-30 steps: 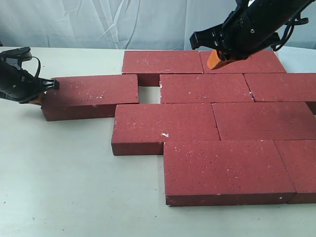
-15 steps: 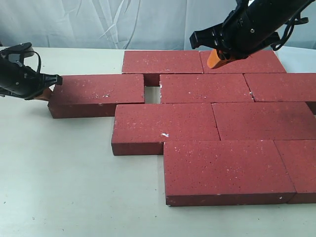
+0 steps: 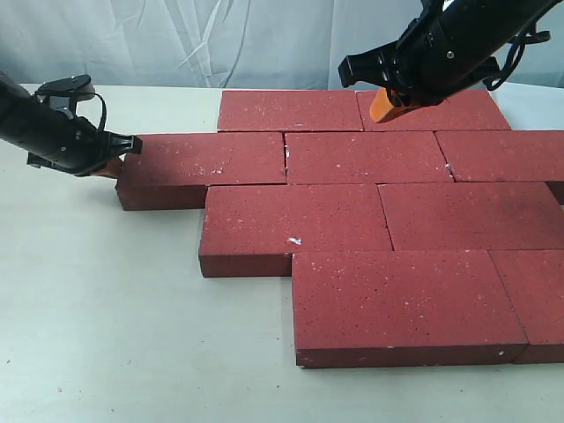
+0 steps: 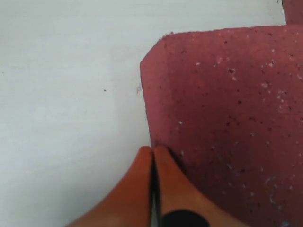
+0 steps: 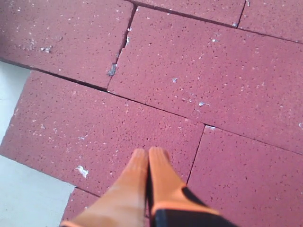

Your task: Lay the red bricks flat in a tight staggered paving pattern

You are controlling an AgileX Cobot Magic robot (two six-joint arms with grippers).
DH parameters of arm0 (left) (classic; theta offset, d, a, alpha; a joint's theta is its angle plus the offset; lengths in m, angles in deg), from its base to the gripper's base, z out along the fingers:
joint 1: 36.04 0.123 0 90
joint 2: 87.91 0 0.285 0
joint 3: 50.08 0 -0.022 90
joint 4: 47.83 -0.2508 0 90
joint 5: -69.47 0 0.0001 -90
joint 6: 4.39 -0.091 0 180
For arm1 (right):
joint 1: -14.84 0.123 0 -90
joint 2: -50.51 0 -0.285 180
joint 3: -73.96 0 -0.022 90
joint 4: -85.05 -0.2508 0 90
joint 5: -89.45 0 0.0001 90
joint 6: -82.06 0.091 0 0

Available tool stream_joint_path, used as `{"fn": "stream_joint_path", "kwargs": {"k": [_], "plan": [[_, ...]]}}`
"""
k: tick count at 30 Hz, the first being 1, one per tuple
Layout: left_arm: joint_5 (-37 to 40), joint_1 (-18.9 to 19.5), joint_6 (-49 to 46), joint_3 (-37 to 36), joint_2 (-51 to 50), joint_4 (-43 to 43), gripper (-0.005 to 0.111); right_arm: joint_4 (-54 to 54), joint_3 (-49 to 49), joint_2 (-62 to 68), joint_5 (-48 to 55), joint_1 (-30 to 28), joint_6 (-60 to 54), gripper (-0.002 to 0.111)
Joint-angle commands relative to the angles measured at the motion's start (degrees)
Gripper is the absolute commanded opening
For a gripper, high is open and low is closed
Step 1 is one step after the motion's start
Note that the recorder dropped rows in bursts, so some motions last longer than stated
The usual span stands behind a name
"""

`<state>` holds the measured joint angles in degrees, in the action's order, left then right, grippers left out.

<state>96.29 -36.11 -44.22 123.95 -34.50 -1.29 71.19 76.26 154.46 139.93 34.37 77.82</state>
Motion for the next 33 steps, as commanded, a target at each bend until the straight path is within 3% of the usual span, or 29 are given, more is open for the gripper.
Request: {"fn": "stream_joint_path", "kwargs": {"k": [1, 11, 14, 24, 33], "plan": [[-0.5, -0.6, -0.3, -0.2, 0.0, 0.0, 0.0, 0.3, -0.1, -0.6, -0.5, 0.0, -0.2, -0.001], [-1.2, -0.6, -0.5, -0.2, 0.0, -0.3, 0.0, 0.3, -0.1, -0.6, -0.5, 0.0, -0.2, -0.001], [-1.1, -0.5, 0.0, -0.2, 0.1, -3.8, 0.0, 0.3, -0.1, -0.6, -0.4, 0.0, -0.2, -0.001], [2.2, 4.3, 5.2, -0.2, 3.0, -6.6, 0.0, 0.5, -0.1, -0.6, -0.4, 0.0, -0.3, -0.001], [6.1, 4.5, 9.4, -0.2, 6.6, -8.3, 0.0, 0.5, -0.1, -0.6, -0.1, 0.0, -0.3, -0.001]]}}
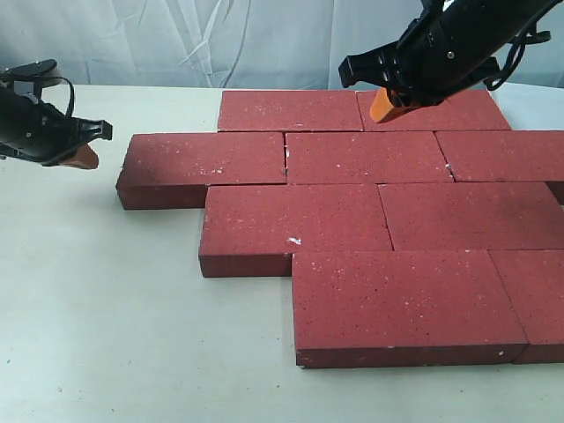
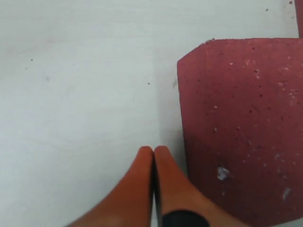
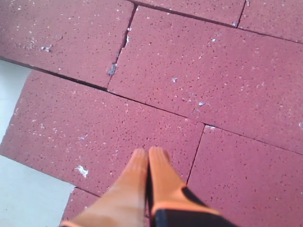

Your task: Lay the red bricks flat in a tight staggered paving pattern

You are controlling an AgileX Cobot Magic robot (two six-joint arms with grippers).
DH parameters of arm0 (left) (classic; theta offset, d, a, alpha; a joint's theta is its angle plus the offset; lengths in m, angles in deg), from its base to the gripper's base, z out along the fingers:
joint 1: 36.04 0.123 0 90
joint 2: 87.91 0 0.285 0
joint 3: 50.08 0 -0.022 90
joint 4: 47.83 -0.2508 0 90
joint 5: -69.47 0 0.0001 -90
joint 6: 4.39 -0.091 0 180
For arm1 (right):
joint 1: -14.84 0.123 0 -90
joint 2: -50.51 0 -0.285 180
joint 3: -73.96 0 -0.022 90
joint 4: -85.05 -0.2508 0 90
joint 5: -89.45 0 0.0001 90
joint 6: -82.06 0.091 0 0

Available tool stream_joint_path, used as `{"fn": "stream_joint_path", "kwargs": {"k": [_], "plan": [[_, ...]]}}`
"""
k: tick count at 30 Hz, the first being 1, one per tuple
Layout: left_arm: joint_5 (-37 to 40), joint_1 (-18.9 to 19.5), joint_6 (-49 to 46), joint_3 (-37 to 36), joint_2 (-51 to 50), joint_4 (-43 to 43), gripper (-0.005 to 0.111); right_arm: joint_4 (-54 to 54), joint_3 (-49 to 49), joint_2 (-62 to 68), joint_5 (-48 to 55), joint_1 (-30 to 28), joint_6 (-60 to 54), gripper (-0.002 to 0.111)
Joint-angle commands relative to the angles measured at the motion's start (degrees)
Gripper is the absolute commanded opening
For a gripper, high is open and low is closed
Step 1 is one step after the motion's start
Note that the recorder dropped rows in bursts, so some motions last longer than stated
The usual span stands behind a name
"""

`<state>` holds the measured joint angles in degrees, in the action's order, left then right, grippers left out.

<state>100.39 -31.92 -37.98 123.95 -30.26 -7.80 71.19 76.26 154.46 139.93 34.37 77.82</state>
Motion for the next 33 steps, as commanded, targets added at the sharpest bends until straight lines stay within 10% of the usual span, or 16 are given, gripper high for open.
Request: {"fn": "stream_joint_path", "kwargs": {"k": [1, 20, 33], "plan": [[2.4, 0.3, 5.0, -0.2, 3.0, -3.5, 0.0, 0.5, -0.1, -0.6, -0.1, 0.0, -0.3, -0.001], [3.9, 0.3, 17.1, -11.3, 27.4, -15.4, 0.0, -2.3, -0.1, -0.6, -0.4, 0.0, -0.3, -0.001], [2.5, -15.6, 38.7, -13.3, 40.6, -41.6, 0.0, -1.7, -2.8, -3.7, 4.5, -10.1, 0.0, -0.001]]}}
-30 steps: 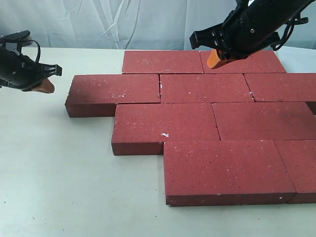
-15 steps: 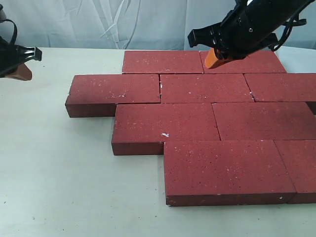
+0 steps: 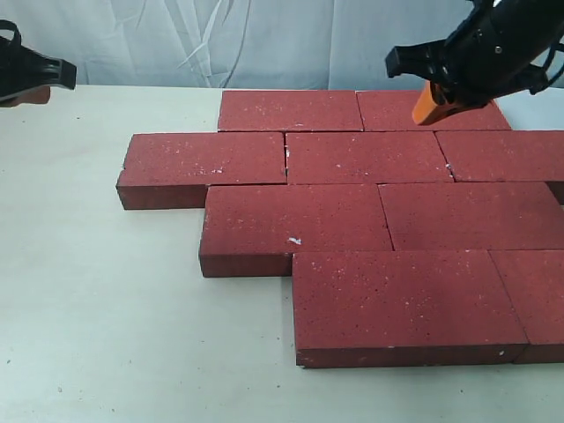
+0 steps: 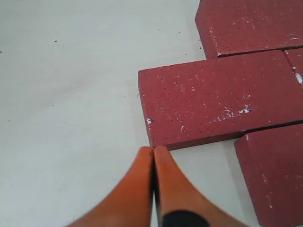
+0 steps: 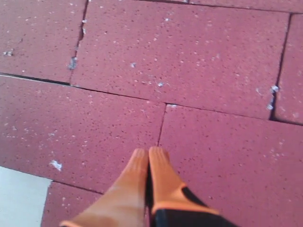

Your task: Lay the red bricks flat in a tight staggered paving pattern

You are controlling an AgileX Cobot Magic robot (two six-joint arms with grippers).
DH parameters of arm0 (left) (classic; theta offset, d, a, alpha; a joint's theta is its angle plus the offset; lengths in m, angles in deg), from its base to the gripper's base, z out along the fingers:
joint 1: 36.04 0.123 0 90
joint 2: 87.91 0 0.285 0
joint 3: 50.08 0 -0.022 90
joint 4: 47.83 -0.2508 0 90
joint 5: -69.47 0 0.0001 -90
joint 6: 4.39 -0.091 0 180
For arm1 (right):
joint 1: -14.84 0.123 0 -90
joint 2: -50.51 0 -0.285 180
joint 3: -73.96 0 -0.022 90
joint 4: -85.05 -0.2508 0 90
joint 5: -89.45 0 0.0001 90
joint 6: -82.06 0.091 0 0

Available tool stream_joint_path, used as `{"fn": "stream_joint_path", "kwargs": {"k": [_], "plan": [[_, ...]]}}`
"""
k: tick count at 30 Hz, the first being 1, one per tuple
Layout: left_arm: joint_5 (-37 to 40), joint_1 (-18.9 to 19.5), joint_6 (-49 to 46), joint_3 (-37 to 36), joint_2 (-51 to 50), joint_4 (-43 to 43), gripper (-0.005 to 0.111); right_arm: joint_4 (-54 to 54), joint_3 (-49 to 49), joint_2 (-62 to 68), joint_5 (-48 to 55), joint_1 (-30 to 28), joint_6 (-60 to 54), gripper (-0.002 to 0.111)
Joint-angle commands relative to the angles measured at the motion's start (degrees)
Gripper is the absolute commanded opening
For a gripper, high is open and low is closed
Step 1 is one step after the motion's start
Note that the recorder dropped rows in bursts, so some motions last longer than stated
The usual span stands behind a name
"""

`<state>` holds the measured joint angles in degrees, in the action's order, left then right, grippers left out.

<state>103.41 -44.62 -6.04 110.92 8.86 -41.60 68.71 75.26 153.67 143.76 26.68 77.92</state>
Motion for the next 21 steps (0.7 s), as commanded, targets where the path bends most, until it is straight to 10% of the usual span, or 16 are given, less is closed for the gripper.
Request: {"fn": "stream_joint_path", "kwargs": {"k": [1, 21], "plan": [[-0.5, -3.2, 7.0, -0.2, 1.7, -8.3, 0.0, 0.8, -2.4, -3.7, 0.6, -3.0, -0.1, -0.001], [-1.9, -4.0, 7.0, -0.2, 2.0, -4.1, 0.0, 5.9, -26.2, -36.4, -10.5, -4.5, 0.2, -0.001]]}}
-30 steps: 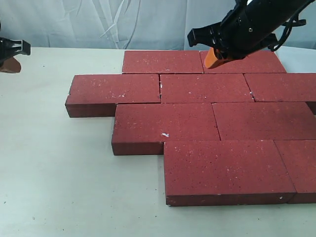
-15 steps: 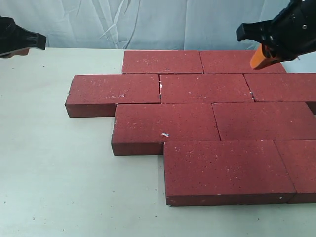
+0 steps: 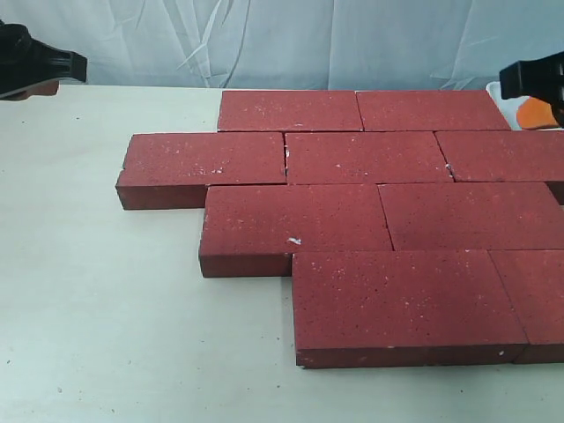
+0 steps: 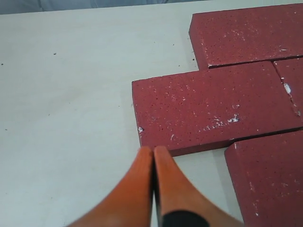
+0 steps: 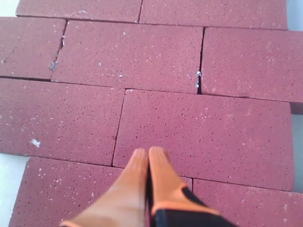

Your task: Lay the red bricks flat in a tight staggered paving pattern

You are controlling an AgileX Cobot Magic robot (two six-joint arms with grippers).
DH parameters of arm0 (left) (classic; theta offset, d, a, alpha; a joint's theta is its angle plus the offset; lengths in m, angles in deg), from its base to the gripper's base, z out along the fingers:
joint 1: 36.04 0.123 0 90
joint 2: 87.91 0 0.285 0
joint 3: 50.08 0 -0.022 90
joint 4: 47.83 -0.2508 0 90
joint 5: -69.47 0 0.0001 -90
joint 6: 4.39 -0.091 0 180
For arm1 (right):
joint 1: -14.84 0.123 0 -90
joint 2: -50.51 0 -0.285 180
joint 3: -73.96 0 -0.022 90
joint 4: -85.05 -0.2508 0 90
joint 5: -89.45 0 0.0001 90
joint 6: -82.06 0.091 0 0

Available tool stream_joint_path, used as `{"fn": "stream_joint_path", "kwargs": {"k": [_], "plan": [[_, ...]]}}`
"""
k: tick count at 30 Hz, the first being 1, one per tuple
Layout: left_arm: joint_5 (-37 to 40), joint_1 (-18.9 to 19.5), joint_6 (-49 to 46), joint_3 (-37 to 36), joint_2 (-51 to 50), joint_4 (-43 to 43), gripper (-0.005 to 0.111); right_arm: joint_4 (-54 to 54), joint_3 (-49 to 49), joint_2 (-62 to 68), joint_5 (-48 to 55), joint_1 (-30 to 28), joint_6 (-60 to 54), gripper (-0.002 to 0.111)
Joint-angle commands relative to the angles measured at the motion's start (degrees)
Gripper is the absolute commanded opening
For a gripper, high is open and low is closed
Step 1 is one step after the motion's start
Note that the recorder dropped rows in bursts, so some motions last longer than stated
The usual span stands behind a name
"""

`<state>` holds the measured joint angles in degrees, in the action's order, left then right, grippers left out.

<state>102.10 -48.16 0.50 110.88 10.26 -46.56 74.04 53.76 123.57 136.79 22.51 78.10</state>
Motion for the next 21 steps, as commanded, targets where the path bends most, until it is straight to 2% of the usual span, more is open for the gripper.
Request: {"fn": "stream_joint_path", "kwargs": {"k": [1, 10, 21], "plan": [[-0.6, -0.5, 0.4, -0.2, 0.6, 0.8, 0.0, 0.6, -6.3, -8.3, -4.6, -0.3, 0.0, -0.001], [-0.3, -0.5, 0.4, -0.2, 0.6, 0.8, 0.0, 2.8, -18.5, -24.5, -14.0, -0.3, 0.0, -0.001], [-0.5, -0.5, 0.4, -0.2, 0.6, -1.3, 0.0, 4.5, -23.8, -39.9, -18.4, -0.3, 0.0, -0.001]]}}
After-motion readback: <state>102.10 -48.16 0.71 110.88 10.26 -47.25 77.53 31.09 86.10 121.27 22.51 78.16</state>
